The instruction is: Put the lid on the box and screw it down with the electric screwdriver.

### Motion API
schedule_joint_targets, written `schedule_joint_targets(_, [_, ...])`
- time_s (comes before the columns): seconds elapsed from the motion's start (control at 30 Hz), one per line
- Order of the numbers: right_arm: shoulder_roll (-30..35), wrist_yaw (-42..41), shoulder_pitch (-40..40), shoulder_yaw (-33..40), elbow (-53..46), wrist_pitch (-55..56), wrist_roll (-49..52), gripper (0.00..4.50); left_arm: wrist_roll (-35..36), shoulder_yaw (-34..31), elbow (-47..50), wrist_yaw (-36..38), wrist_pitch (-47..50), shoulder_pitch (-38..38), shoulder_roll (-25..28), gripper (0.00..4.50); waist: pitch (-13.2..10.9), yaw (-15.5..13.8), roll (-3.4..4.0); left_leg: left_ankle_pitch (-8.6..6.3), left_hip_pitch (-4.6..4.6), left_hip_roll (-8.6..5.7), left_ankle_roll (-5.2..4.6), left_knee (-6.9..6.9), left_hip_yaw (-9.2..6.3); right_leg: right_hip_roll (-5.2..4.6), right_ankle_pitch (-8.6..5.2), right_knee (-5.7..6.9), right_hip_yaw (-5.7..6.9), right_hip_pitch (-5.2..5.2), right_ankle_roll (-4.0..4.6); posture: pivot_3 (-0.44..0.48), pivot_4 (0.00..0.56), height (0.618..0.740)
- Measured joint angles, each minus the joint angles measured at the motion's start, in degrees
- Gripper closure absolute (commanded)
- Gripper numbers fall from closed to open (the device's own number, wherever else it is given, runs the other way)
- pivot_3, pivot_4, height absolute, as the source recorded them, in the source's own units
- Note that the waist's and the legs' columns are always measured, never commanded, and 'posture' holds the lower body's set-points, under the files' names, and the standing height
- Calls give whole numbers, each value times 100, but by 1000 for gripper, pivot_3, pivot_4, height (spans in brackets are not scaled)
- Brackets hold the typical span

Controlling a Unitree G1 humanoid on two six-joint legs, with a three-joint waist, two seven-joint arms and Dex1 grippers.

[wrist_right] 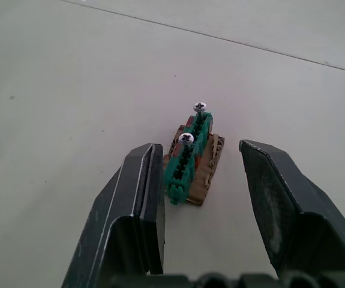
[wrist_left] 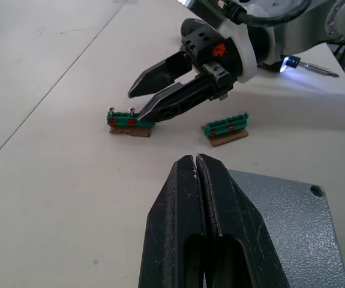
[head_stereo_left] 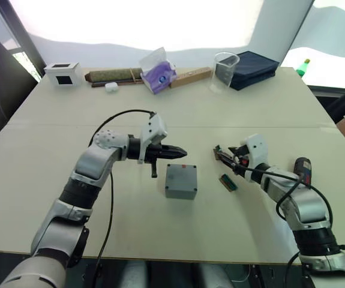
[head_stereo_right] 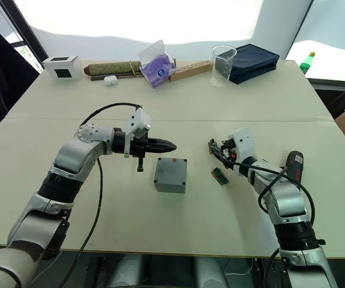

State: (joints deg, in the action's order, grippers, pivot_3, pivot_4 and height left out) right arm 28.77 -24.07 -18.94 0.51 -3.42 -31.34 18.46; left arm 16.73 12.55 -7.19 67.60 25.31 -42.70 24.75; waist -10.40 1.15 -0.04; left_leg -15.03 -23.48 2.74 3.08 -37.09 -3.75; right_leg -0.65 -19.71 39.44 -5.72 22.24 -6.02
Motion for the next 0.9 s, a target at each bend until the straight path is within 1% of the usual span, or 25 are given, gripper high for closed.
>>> schedule_joint_targets(0.33, [-165,-98,-172,-18,257,190,-264,2335,-25,1,-11,-77,-61,155,0,4500,0,2,0,2,0,0,4,0,-1,0,0,1,0,1,0,0,150,737])
schedule_joint_targets(0.37, [-183,-103,-173,-19,259,191,-271,2858,-26,1,-11,-85,-61,162,1,4500,0,1,0,2,0,0,4,0,-1,0,0,1,0,1,0,0,150,737])
schedule_joint_targets(0.4, [-203,-108,-174,-25,259,193,-293,3065,-27,1,-10,-98,-61,162,3,4500,0,1,0,2,0,0,4,0,-1,0,0,1,0,0,0,0,150,737])
schedule_joint_targets(0.43, [-219,-114,-174,-26,258,195,-318,3383,-27,1,-9,-109,-61,162,6,4500,0,1,0,2,0,0,3,0,-1,0,0,0,0,0,0,0,150,737])
schedule_joint_targets(0.5, [-245,-131,-176,-36,255,196,-366,4278,-29,1,-4,-127,-61,163,10,4500,0,1,0,2,0,0,4,0,-1,0,0,1,0,0,0,0,150,737])
schedule_joint_targets(0.53, [-248,-147,-181,-37,246,204,-378,4398,-29,1,0,-132,-61,163,12,4500,0,1,0,2,0,0,4,0,-1,0,0,1,0,0,0,0,150,737])
schedule_joint_targets(0.83, [-248,-215,-185,-37,220,186,-498,4398,-37,1,9,-151,-61,167,14,4500,0,1,1,2,0,0,4,0,-1,0,0,1,0,0,0,0,150,737])
schedule_joint_targets(0.9, [-209,-239,-117,-27,50,133,-499,4398,-45,1,6,-153,-62,167,15,4500,0,0,1,2,0,0,3,0,-1,0,0,1,0,0,0,0,150,737])
